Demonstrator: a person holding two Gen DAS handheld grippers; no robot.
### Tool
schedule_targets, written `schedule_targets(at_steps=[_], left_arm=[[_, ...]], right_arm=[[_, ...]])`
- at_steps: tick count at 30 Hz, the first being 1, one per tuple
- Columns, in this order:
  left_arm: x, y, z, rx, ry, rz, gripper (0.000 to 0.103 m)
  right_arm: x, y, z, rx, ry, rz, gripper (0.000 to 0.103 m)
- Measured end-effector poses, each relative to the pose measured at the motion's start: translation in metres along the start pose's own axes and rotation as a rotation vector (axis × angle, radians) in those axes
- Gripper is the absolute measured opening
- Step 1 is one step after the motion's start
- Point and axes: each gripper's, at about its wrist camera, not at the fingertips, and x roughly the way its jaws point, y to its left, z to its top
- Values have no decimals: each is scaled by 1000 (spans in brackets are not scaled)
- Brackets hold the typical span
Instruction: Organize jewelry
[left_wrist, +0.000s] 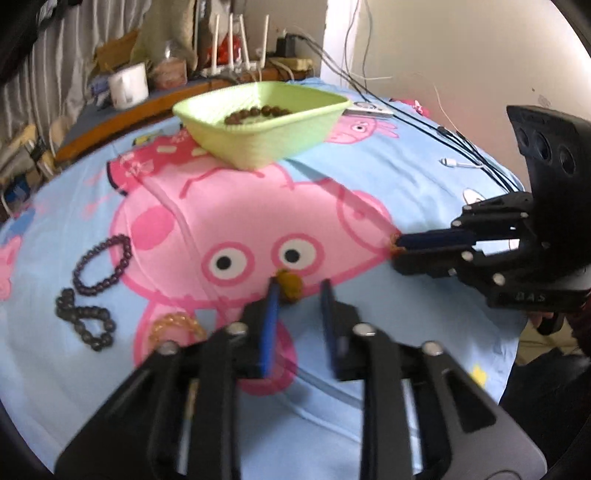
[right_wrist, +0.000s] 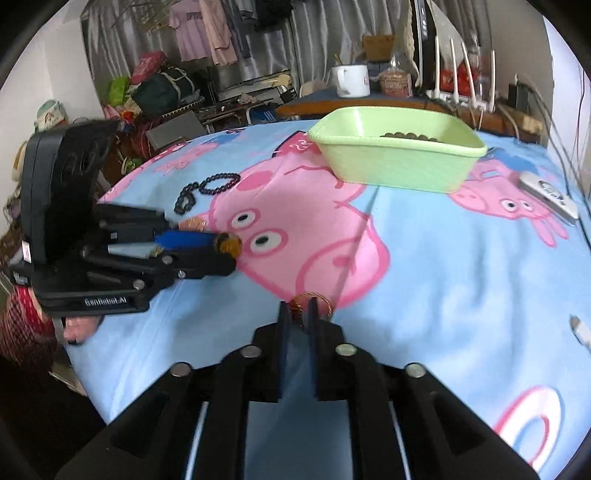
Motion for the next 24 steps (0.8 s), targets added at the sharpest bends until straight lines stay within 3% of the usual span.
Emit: schedule_targets(at_steps=[1,2,4,14,21,22,24], left_arm=[[-9,-1,-1,-3,-36,16,50],[-15,0,-3,-9,-58,17,54],[-23,3,-5,-19,-74,8,55],[-13,-3,2,30,-30,74,55],[7,-5,0,44,32,66,26],[6,-3,0,40,30,63,14],[5,0,0,30,26,30,15]], right_arm=[[-2,2,-2,-8,1,-1,0],[-4,4,-5,-22,4,-4,0],[-7,8,-7,-43,-2,-25,8],[-9,13,5,-95,-51,-48,8],[15,8,6,-106,10,-51,6],[14,4,6,-92,8,-50,0],[12,-2,6,-86,6,-65,0]])
